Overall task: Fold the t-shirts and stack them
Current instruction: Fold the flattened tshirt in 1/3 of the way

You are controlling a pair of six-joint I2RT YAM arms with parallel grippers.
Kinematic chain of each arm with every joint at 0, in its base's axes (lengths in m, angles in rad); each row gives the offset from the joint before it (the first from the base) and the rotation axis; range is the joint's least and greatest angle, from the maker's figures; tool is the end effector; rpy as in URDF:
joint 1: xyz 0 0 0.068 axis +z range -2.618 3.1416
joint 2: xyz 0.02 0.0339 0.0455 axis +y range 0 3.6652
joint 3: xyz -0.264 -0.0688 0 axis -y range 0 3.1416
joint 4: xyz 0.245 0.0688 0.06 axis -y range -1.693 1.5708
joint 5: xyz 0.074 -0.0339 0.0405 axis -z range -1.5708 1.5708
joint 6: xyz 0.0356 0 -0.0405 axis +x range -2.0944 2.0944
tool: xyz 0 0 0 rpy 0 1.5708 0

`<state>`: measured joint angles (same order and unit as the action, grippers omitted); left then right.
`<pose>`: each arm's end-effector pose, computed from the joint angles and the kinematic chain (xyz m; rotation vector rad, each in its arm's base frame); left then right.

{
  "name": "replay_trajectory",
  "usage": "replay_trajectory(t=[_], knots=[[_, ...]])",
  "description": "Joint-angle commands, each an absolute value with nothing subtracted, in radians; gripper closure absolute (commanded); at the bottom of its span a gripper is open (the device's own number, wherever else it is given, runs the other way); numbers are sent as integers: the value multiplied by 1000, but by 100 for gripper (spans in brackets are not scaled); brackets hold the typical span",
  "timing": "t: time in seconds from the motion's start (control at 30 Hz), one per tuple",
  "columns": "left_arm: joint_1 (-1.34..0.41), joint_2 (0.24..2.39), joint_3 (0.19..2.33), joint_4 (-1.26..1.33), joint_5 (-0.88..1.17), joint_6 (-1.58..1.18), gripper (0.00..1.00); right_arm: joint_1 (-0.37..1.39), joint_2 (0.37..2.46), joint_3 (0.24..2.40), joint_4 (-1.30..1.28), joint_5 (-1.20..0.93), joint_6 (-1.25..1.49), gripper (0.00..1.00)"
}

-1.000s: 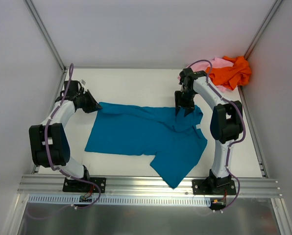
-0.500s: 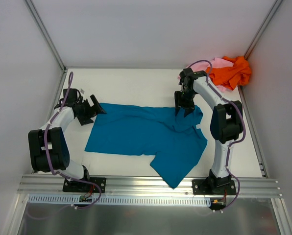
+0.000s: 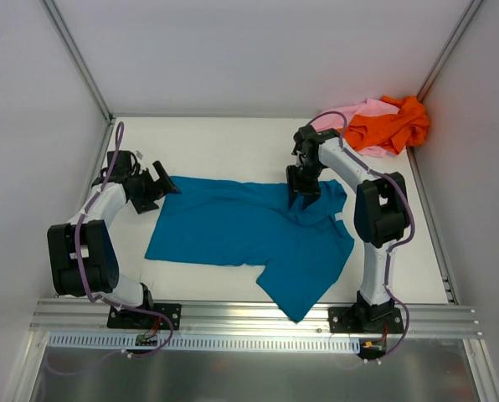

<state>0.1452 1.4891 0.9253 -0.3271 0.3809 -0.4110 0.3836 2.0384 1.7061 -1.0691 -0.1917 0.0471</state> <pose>0.3036 0.0310 0.2132 -0.5133 2.4079 -0.5845 0.3763 0.1592 0.2186 -0.5263 2.9524 0.3361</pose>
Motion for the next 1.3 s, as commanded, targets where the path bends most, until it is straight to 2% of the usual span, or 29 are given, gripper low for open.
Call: replay_trajectory(t=[0.0, 0.8, 0.87, 1.07, 1.27], knots=[[147, 1447, 972, -327, 387, -428, 1, 422, 1994, 1689, -1054, -230, 78, 51], [147, 1459, 985, -345, 399, -410, 1, 451, 2011, 1605, -1005, -193, 86, 51], [147, 1462, 989, -342, 400, -413, 1, 453, 2017, 1608, -1003, -189, 80, 56], [147, 1471, 999, -344, 399, -411, 1, 451, 2049, 1612, -1002, -175, 68, 60], [147, 1477, 1003, -348, 397, -411, 1, 451, 2068, 1602, -994, -173, 64, 84]])
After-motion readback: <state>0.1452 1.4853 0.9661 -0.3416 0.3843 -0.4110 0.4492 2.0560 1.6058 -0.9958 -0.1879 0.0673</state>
